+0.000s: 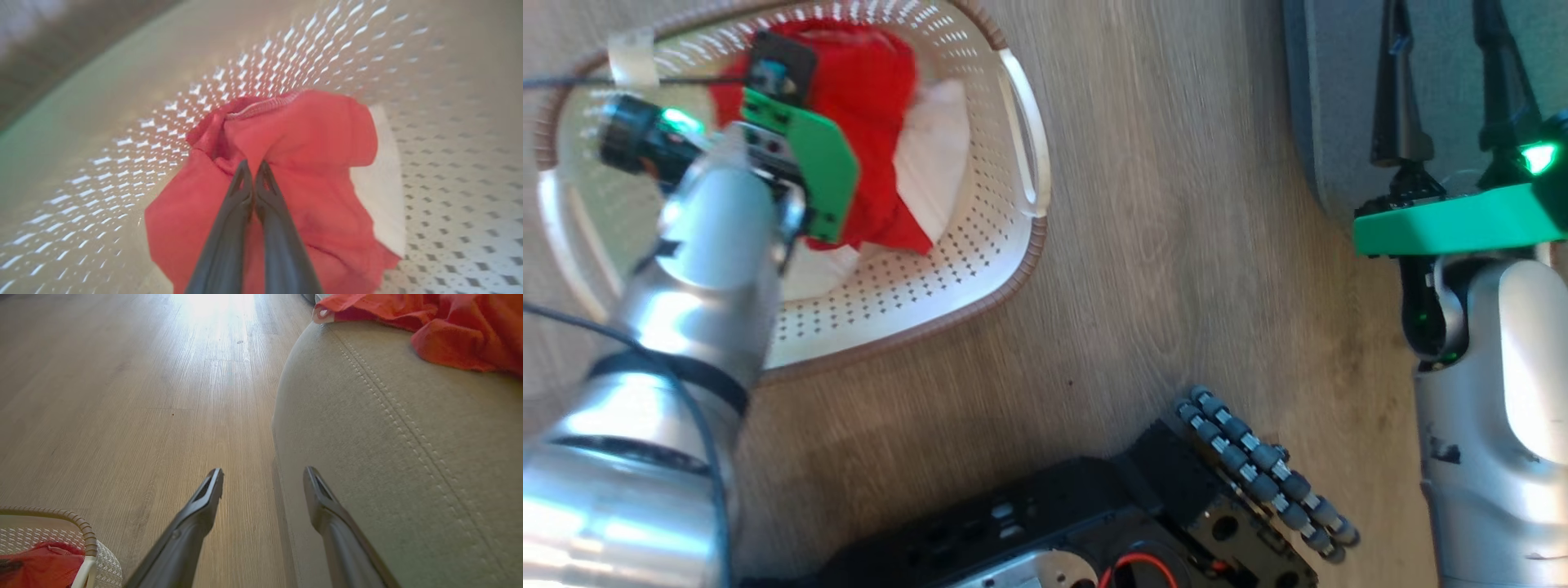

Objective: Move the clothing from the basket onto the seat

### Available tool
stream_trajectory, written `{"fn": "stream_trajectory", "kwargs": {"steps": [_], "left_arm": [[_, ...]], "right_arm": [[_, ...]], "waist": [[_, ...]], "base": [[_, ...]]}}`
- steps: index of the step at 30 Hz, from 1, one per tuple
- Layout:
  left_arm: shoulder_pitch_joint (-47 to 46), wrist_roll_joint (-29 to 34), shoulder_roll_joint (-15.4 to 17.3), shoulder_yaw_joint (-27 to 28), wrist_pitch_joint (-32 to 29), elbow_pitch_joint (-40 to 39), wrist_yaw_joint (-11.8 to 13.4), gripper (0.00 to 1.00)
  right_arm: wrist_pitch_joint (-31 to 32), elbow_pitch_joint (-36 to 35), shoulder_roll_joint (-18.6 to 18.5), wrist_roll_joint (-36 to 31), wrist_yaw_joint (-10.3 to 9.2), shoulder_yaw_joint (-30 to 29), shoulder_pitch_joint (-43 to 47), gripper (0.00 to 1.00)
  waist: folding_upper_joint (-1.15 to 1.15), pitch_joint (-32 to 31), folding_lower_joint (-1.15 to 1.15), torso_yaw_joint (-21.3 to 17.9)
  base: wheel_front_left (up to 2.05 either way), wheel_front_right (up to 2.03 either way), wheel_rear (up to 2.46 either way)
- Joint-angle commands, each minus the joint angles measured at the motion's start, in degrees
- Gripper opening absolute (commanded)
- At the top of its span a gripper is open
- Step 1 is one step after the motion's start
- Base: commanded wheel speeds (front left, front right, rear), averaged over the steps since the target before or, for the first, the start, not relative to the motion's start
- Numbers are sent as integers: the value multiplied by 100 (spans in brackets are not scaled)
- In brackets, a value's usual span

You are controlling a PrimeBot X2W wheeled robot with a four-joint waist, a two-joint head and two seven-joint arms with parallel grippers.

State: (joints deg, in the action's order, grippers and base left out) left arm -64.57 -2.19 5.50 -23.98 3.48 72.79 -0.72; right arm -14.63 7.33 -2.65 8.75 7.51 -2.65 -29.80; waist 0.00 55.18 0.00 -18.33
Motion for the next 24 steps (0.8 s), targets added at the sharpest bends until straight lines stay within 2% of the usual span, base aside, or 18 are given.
{"fn": "stream_trajectory", "kwargs": {"steps": [1, 4, 9, 17, 24], "left_arm": [[366, -163, -66, 144, 427, -175, -69, 0], [709, -386, -169, 218, 939, -293, -216, 0], [1386, -757, -218, 409, 1143, -786, -370, 0], [3016, -1168, -15, 1115, 1150, -2682, -143, 0], [4454, -1243, 80, 1630, 1151, -3930, 76, 0]], "right_arm": [[-37, -81, -22, -141, -2, -39, 352, 100], [-37, 53, -22, -395, -2, -125, 517, 100], [-37, 267, -22, -669, -2, -218, 849, 100], [-37, 549, -22, -953, -2, -377, 1467, 100], [-37, 743, -22, -1058, -2, -461, 2070, 100]], "waist": [[0, -499, 0, 371], [0, -1102, 0, 699], [0, -2194, 0, 1178], [0, -3753, 0, 1745], [0, -4806, 0, 2007]], "base": [[0, 0, 0], [0, 0, 0], [0, 0, 0], [0, 0, 0], [0, 0, 0]]}}
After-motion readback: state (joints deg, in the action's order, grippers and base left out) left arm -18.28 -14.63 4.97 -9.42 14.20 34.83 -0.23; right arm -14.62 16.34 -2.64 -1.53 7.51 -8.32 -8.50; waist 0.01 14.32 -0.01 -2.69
